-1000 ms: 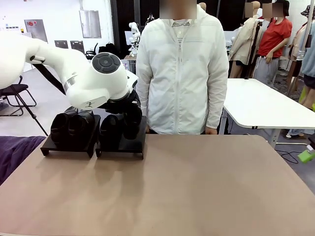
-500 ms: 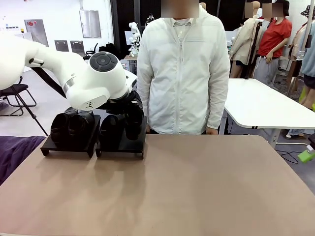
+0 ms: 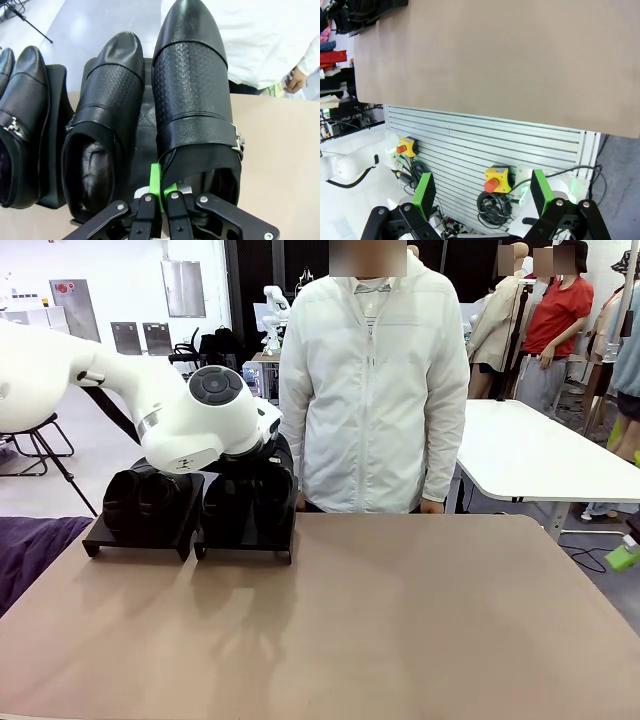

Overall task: Organize the shoes by placing them on the stand.
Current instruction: Place the Shoe from the middle of the table onto the Shoes Stand.

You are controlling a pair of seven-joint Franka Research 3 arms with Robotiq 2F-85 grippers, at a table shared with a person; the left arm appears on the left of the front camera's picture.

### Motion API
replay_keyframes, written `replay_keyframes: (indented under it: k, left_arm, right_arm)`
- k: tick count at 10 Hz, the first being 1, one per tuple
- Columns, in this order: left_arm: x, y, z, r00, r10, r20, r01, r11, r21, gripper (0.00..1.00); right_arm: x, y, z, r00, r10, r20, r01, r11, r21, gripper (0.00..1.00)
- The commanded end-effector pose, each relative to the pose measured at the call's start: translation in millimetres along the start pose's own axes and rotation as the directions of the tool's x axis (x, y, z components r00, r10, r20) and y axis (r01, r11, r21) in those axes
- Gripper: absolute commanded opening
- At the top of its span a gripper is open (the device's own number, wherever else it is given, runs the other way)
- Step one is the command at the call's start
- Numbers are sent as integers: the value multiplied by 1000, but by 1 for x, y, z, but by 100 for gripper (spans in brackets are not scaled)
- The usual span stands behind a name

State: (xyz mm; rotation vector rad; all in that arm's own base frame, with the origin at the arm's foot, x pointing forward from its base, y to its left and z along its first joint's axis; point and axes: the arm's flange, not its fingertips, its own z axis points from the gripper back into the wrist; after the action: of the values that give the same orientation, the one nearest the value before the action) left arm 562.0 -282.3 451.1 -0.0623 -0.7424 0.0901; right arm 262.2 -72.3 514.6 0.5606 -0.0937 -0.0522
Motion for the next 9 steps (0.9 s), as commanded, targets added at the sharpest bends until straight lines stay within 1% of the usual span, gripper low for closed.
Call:
replay_keyframes:
  k: [1, 2, 3, 4, 5, 9]
  left_arm:
    - [6, -8, -12, 1000, -1, 18, 1, 1000, 17, 0]
    - [4, -8, -17, 1000, -1, 18, 0, 1000, 30, 0]
    - [3, -7, -19, 1000, 6, 13, -7, 999, 49, 33]
    - [4, -5, -20, 1000, 5, 11, -6, 998, 68, 86]
    - [5, -2, -17, 1000, 14, 26, -15, 997, 71, 100]
    - [0, 2, 6, 997, 9, 75, -11, 1000, 21, 100]
  right_arm:
    - [-1, -2, 2, 1000, 22, 0, -22, 1000, 16, 100]
    - [-1, -2, 2, 1000, 22, 0, -22, 1000, 16, 100]
    - [-1, -2, 2, 1000, 22, 0, -22, 1000, 16, 100]
    - [-1, -2, 2, 1000, 22, 0, -22, 1000, 16, 100]
    - [-1, -2, 2, 1000, 22, 0, -22, 1000, 16, 100]
    - [-1, -2, 2, 1000, 22, 0, -22, 1000, 16, 100]
